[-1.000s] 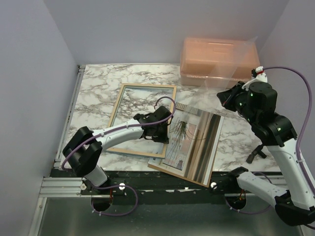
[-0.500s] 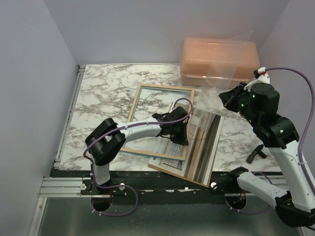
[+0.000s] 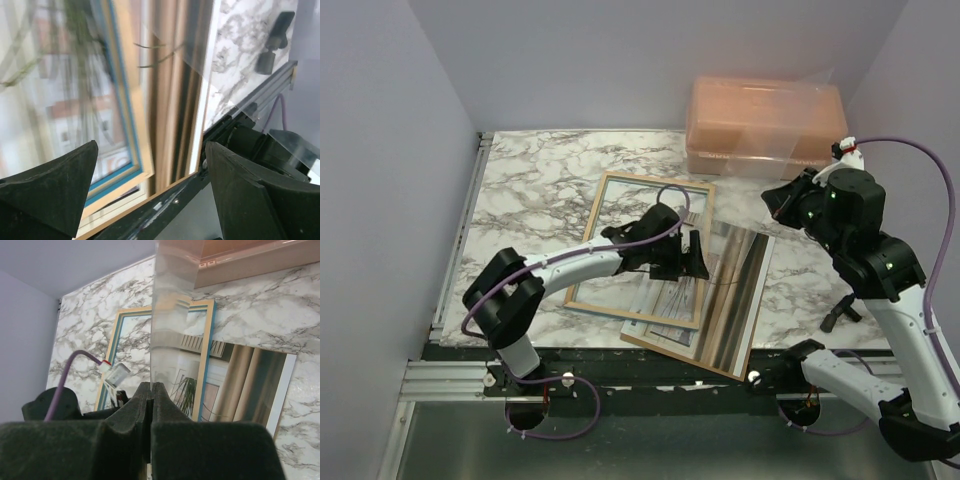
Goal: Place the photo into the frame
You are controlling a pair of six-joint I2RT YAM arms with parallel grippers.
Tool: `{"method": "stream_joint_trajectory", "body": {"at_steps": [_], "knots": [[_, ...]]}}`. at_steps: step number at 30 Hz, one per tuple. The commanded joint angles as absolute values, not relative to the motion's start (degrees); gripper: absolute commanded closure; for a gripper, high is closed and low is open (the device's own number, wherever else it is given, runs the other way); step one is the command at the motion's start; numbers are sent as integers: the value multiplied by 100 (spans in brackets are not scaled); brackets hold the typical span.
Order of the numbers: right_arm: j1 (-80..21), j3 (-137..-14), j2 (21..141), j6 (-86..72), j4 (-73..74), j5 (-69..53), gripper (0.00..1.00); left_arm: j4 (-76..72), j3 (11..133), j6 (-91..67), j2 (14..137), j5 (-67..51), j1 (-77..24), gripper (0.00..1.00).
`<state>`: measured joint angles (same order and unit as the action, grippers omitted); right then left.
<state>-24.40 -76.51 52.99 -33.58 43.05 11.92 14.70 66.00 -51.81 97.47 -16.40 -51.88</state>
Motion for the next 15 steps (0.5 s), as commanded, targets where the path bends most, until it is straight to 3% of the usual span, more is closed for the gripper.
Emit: {"method": "stream_joint_trajectory", "body": {"at_steps": [1,9,15], "knots": [[-2408,-7467,5326,-3453,3981,867,100,839,5744,-4896,9109,-2089,-4396,9],[-2408,-7179,5542,-3529,3699,309,100,1405,4772,-4047,7997,-1938,-2715,9],[-2407,-7010,5736,-3586,3497,44,100,2951,5271,-3179,7695,-202,-1893,11]]}}
